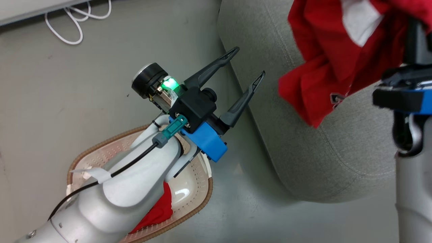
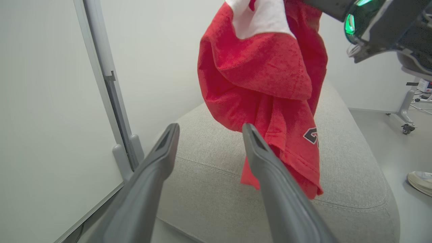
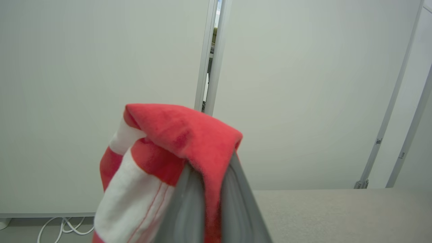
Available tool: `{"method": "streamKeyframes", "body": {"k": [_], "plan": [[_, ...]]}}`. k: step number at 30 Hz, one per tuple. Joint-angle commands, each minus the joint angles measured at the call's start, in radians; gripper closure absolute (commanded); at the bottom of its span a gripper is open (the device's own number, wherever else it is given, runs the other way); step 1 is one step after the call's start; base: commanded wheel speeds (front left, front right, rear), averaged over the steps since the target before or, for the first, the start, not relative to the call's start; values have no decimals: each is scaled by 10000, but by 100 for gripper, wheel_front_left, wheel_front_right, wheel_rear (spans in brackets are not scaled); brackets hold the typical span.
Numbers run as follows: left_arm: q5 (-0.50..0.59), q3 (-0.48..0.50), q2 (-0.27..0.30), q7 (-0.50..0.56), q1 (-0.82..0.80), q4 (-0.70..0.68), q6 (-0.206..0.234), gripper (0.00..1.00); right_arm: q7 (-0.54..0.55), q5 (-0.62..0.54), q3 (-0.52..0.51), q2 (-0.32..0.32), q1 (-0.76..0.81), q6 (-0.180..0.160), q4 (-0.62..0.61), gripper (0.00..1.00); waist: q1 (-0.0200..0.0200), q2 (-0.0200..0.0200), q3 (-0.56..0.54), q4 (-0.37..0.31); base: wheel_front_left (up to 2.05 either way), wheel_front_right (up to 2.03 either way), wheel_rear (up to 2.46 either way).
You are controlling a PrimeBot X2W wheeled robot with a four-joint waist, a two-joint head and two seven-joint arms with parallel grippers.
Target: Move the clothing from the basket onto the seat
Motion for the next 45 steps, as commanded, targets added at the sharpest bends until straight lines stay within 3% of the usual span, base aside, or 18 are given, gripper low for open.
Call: {"method": "streamKeyframes", "body": {"k": [1,11,20,24,27,35,45], "plan": [[63,6,121,1,-183,-53,17,0,-36,40,-116,-94,-321,5,-116,100,-1,0,600,182,0,0,0],[412,15,468,113,-797,-510,75,0,-35,128,-1957,-1327,-2714,5,-485,100,-1,0,2074,504,0,0,0],[572,-64,565,200,-1119,-883,128,0,-35,192,-2939,-3344,-4076,3,764,100,-1,0,2952,748,0,0,0],[615,-76,651,245,-1189,-993,165,0,-33,148,-2979,-3840,-4246,3,1644,100,-1,0,3218,793,0,0,0],[624,-92,729,266,-1212,-1056,193,0,-35,70,-2719,-3925,-4263,3,2420,100,-1,0,3355,802,0,0,0],[605,-172,722,272,-1260,-1108,179,0,-33,213,-2506,-3392,-3964,3,4435,100,-1,0,3501,930,0,0,0],[579,-237,786,236,-1251,-1117,266,0,-35,486,-2087,-3033,-3413,3,6119,100,-1,0,3445,988,0,0,0]]}}
